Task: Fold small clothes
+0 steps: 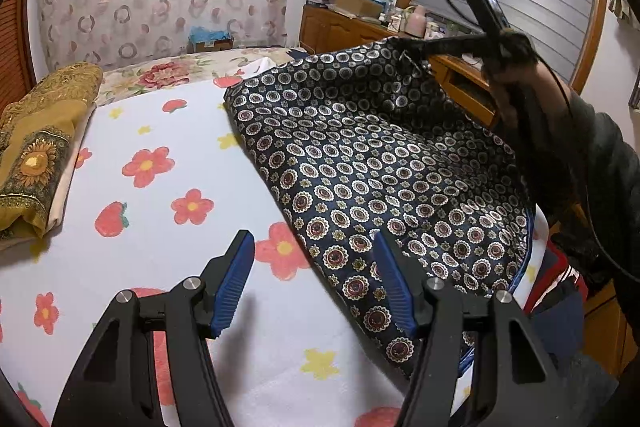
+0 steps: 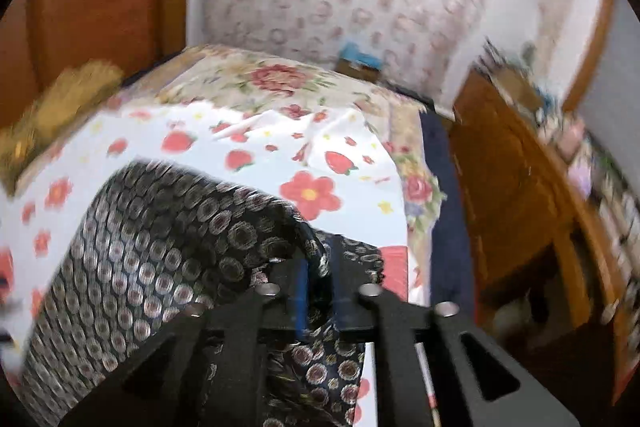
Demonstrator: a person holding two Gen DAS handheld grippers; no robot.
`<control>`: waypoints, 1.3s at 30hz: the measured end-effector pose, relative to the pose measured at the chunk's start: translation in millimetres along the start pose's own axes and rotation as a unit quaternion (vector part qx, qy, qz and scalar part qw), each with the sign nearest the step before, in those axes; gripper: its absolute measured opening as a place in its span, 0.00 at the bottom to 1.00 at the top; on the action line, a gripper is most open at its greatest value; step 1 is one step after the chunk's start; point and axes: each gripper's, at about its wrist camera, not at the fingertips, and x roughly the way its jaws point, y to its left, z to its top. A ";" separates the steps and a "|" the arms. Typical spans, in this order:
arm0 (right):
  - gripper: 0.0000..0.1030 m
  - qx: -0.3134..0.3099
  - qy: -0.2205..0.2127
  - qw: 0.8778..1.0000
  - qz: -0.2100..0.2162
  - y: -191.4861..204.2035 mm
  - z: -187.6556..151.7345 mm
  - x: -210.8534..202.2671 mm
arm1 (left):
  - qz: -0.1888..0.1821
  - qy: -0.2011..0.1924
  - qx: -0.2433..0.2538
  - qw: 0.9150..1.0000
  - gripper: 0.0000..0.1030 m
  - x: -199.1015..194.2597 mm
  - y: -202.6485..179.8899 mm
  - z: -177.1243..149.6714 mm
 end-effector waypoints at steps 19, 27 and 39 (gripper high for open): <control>0.34 0.099 0.064 0.987 0.113 -45.9 -38.5 39.0 | -0.002 0.006 0.007 1.000 0.61 5.9 -5.4 5.3; 0.01 0.084 0.043 0.995 0.029 -63.2 -39.8 33.1 | -0.004 0.000 -0.004 1.000 0.61 3.0 -2.4 2.4; 0.35 0.097 0.042 0.994 0.014 -85.2 -14.7 59.4 | 0.000 0.001 -0.005 1.000 0.61 8.8 -3.7 5.0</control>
